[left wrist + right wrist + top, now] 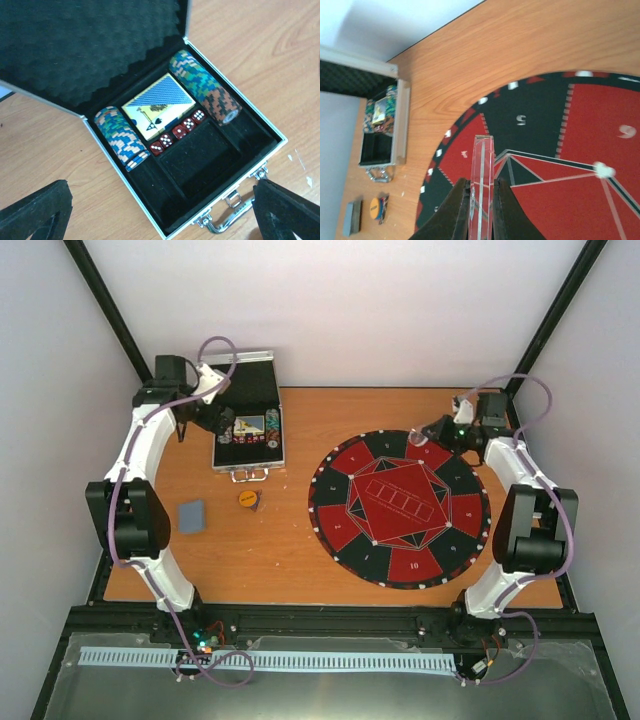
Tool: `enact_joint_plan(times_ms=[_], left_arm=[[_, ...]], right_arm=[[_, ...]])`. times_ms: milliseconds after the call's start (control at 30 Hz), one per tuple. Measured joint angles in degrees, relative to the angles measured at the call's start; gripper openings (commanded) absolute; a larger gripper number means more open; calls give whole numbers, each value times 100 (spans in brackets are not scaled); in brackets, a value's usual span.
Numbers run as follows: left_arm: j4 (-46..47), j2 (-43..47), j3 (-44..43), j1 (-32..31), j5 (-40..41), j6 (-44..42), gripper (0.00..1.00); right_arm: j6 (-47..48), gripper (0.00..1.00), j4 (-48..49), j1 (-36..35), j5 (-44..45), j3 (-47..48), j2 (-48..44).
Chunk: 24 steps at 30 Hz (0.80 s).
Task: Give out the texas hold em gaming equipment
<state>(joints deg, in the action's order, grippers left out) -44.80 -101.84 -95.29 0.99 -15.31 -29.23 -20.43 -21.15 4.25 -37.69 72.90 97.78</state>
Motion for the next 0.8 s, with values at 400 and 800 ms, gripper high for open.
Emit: enact_joint_plan(times_ms=[400, 800], left_arm=[[284, -79, -197, 232, -267, 527, 100], [293, -79, -192, 232, -24, 538, 100]], right_arm=[[-365, 3, 634, 772, 125, -688, 651], [-846, 3, 1255, 754, 31, 289, 1998]])
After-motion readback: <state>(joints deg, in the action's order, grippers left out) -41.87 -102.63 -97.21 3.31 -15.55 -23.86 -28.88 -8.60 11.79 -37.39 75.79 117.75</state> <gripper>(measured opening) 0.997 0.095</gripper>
